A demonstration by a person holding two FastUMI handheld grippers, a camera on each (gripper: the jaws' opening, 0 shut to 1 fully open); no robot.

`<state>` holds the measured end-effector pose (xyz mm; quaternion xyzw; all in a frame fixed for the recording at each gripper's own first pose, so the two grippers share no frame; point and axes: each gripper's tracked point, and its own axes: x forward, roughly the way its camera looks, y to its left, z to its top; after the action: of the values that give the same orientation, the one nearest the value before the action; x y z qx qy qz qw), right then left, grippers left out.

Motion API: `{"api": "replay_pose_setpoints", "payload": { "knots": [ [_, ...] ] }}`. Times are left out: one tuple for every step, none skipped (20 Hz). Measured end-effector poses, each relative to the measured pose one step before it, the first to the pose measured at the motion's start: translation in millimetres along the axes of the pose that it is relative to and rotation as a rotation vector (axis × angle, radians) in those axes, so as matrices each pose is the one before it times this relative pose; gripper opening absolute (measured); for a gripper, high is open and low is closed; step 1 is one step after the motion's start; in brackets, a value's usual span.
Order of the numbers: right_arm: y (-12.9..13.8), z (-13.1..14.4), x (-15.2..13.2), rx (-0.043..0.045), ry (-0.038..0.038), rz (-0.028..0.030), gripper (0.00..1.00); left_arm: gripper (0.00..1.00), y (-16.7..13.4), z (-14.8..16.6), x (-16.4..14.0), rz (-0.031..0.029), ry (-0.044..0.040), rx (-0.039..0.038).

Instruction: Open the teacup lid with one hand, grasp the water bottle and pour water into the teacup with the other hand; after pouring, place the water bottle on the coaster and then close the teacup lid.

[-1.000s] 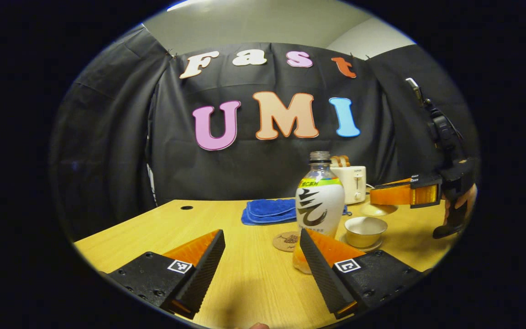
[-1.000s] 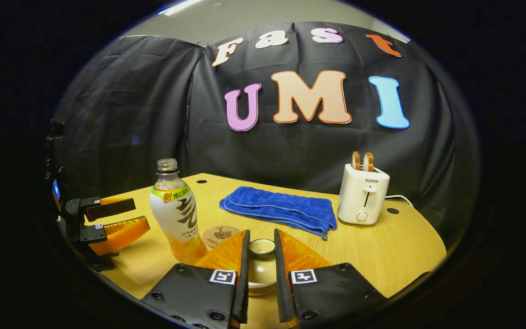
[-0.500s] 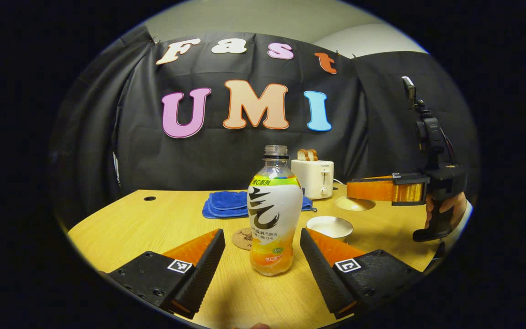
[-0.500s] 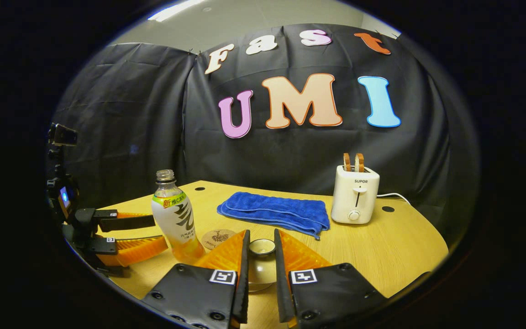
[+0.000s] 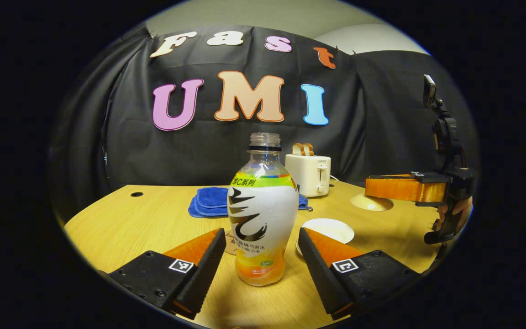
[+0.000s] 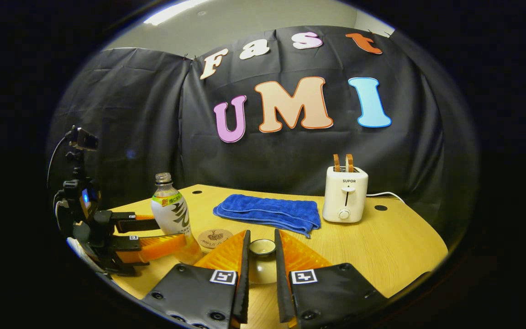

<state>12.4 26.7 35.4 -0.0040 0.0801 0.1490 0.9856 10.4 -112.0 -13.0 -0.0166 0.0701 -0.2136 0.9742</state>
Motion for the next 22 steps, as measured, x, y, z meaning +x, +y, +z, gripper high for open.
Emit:
{"api": "replay_pose_setpoints", "payload": {
  "knots": [
    [-0.95,-0.9,-2.71,-0.00256,-0.00305,-0.00126,0.29,0.92,0.95,-2.97,2.18,0.00664,0.00947,0.00825],
    [-1.09,-0.77,-1.03,-0.00071,0.00103,-0.00084,0.28,0.9,1.39,-3.4,2.9,0.00667,0.00779,0.0062],
    [-1.19,-1.95,-1.98,0.0029,0.00033,-0.00191,0.28,0.88,1.48,-2.66,1.77,0.00489,0.01058,0.00295],
    [-2.58,-0.94,-1.2,0.00508,0.0024,-0.00239,0.29,0.84,1.68,-2.7,1.0,0.00793,0.00712,0.00438],
    [-2.35,-1.66,-1.54,0.00645,0.00365,-0.00318,0.28,0.81,-0.15,3.53,-0.28,-0.00396,-0.01138,0.00547],
    [-2.74,-1.18,-1.69,0.00758,0.00276,-0.00192,0.28,0.75,-2.81,0.87,1.07,-0.00719,-0.0007,0.005],
    [-2.13,-1.23,-1.46,0.00788,0.00056,-0.00256,0.3,0.71,-0.24,-0.71,0.07,0.00109,0.00823,0.0074],
    [-2.19,-0.73,-1.78,0.00668,-0.00246,-0.00331,0.29,0.65,-0.3,-0.33,0.69,-0.00422,0.00193,0.00971],
    [-2.22,0.54,-1.65,0.0068,-0.00317,-0.00347,0.29,0.64,-0.7,0.58,0.22,-0.00137,0.00837,0.01073],
    [-1.58,-0.62,-1.79,0.00686,-0.00115,-0.00075,0.29,0.62,0.33,-1.34,-0.01,0.00614,0.01394,0.02108],
    [-1.58,-0.71,-1.49,0.00999,-0.00304,-0.00205,0.31,0.6,2.48,0.95,-0.9,0.01185,0.01045,0.03028],
    [-2.53,-0.41,-1.4,0.00998,0.00072,-0.00233,0.29,0.59,2.58,2.0,-0.2,0.01295,0.00235,0.03246],
    [-3.07,-3.93,-0.55,0.0098,0.00427,-0.00288,0.28,0.59,2.6,3.19,-0.52,0.01181,-0.0036,0.02747],
    [-2.45,-2.49,-1.84,0.00776,0.00302,-0.00321,0.29,0.58,0.62,3.49,-0.61,0.00964,-0.00281,0.02383],
    [-2.92,-1.24,-1.4,0.007,0.00224,-0.00294,0.3,0.58,1.91,1.89,0.1,0.00905,-0.00001,0.02135],
    [-2.34,-0.17,-1.12,0.00819,0.00053,-0.00335,0.29,0.58,0.59,0.94,0.2,0.00395,0.0018,0.01959],
    [-1.36,-0.65,-2.01,0.00625,0.00083,-0.00038,0.28,0.58,0.33,1.96,0.14,0.0018,0.00283,0.01782],
    [-1.29,-0.37,-1.76,0.00288,-0.00232,-0.00241,0.27,0.58,0.94,0.52,0.81,0.00343,0.00595,0.02174],
    [-1.33,-0.47,-2.42,0.00079,-0.00194,-0.00236,0.31,0.58,1.08,-0.73,1.32,0.00593,0.01438,0.02754],
    [-1.24,-1.96,-2.22,0.00071,-0.00101,-0.00177,0.31,0.58,2.32,-2.5,2.22,0.01064,0.01564,0.03222],
    [-0.99,0.65,-1.28,0.00232,-0.0017,-0.00026,0.29,0.58,2.15,-2.89,2.03,0.00992,0.02361,0.0379],
    [-1.03,-0.25,-2.09,0.00287,-0.00247,-0.00077,0.31,0.58,2.04,-1.87,0.56,0.01057,0.01776,0.03734]
  ]
}}
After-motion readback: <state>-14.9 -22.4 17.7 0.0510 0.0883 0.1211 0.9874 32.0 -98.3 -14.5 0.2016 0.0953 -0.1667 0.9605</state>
